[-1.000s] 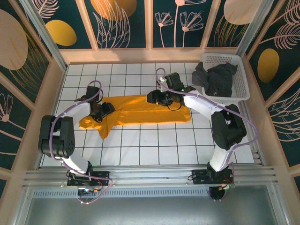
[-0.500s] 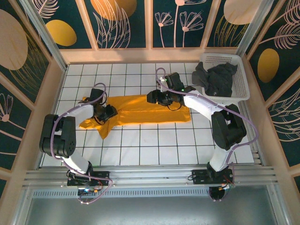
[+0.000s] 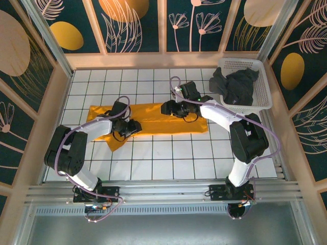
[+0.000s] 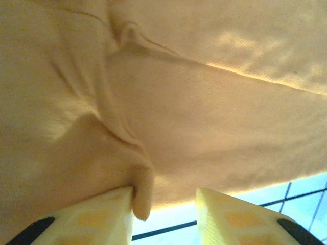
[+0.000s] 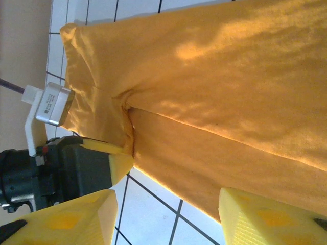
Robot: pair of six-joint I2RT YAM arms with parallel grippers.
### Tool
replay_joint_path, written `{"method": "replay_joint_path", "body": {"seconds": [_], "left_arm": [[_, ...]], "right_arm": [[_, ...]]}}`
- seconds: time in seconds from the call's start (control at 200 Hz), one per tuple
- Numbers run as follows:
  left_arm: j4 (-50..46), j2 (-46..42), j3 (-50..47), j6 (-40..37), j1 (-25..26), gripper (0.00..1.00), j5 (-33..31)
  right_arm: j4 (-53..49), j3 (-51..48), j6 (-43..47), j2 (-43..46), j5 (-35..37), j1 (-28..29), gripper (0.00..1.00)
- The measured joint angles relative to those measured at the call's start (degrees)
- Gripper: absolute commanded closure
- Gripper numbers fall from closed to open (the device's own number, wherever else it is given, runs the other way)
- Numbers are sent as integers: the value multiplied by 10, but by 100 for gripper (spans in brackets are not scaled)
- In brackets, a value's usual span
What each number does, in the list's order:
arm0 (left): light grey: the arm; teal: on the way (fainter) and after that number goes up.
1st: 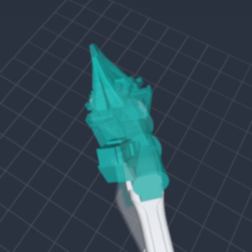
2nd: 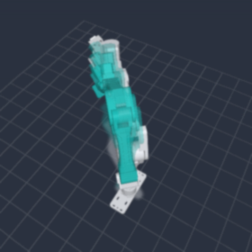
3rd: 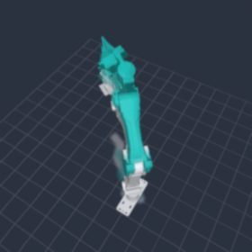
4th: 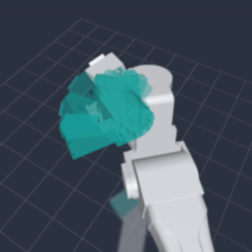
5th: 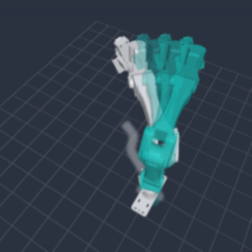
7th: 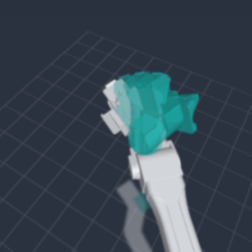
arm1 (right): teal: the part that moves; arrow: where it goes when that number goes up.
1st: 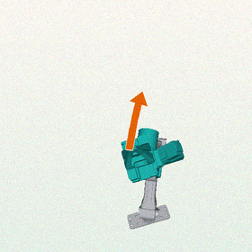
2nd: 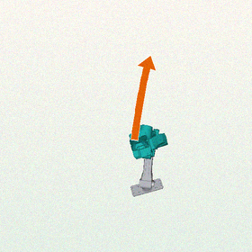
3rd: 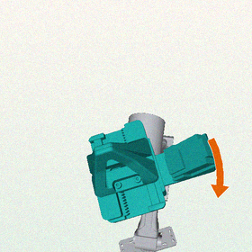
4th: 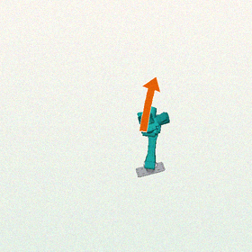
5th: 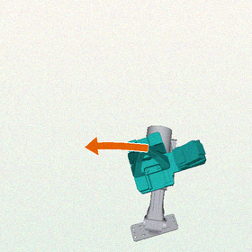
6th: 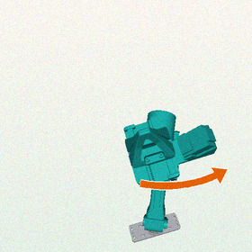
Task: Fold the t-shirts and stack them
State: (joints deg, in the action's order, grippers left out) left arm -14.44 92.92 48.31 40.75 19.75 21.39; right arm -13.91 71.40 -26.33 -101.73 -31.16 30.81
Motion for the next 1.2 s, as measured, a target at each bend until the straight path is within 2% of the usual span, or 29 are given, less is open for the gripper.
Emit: {"method": "replay_joint_path", "body": {"seconds": [0.295, 0.435, 0.535, 0.671, 0.771, 0.956, 1.061, 1.201], "left_arm": [[23, 0, 0, 2, 9, 61, 44], [21, -16, 0, 0, 9, 48, 45], [6, -51, 0, 0, 9, 45, 25], [-42, -99, 3, 0, 1, 50, -34], [-84, -113, 2, 2, -46, 52, -80], [-129, -123, -9, -2, -201, 53, -152], [-135, -112, -9, -15, -240, 54, -170], [-131, -76, -9, -32, -262, 58, -175]], "right_arm": [[9, -21, -2, 0, 0, 0, 45], [15, -23, -2, 0, 0, 0, 46], [18, -26, -2, 0, 0, 0, 46], [23, -37, -2, 2, 0, 4, 46], [22, -40, 0, 2, 0, 18, 46], [27, -39, 7, 2, -14, 53, 46], [29, -39, 9, 2, -32, 64, 46], [32, -31, 9, 2, -50, 68, 46]]}}
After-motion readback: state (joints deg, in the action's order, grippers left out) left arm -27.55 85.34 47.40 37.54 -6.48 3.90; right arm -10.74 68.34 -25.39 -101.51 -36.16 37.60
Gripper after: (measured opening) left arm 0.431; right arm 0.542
